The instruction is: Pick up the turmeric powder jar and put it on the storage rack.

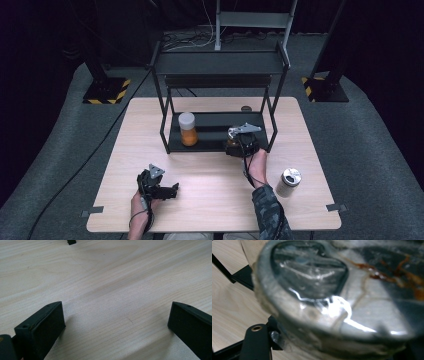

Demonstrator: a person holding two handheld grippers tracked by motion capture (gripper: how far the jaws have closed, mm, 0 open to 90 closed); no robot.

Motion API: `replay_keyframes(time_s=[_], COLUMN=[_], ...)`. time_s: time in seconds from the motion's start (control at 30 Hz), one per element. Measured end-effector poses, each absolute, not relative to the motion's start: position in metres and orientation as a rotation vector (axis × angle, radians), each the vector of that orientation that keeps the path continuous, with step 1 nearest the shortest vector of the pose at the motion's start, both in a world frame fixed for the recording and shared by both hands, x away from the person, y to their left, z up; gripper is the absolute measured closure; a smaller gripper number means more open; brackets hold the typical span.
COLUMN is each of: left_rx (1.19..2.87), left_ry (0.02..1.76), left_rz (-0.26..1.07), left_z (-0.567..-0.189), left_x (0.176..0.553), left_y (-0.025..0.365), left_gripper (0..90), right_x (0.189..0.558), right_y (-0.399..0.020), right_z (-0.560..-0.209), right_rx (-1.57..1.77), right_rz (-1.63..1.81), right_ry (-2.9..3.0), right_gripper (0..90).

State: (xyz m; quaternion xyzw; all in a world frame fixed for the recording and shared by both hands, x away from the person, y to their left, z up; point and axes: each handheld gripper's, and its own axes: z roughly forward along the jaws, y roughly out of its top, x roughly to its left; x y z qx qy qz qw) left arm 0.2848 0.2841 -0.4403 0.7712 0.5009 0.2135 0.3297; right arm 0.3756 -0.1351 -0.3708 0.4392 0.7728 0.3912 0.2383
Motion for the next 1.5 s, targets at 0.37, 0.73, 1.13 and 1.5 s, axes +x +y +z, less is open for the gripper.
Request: replay_keyframes(time_s=[0.37, 0.73, 1.13, 1.5], left_rx=[2.02, 2.02, 2.02, 2.02], left_ry=[1.309, 1.309, 1.309, 1.309], left_rz=[0.558, 0.558, 0.559, 0.559], left_z=[-0.44, -0.44, -0.44, -0.44], left_x=[0.285, 0.285, 0.285, 0.285], left_y=[0.284, 0.284, 0.284, 0.284], left_gripper=[0.5, 0.6, 0.6, 0.6], right_x=[0.383, 0.389, 0.394, 0.4], right_y=[-0.132, -0.129, -0.124, -0.119], right_z=[-0.37, -0.37, -0.371, -0.374], right_rx=[1.217, 1.221, 1.216, 1.213], right_rz=[1.064, 1.061, 1.056, 1.05], right_ry=[2.118, 2.119, 2.123, 2.129], right_gripper=[30.2, 30.2, 30.2, 30.2])
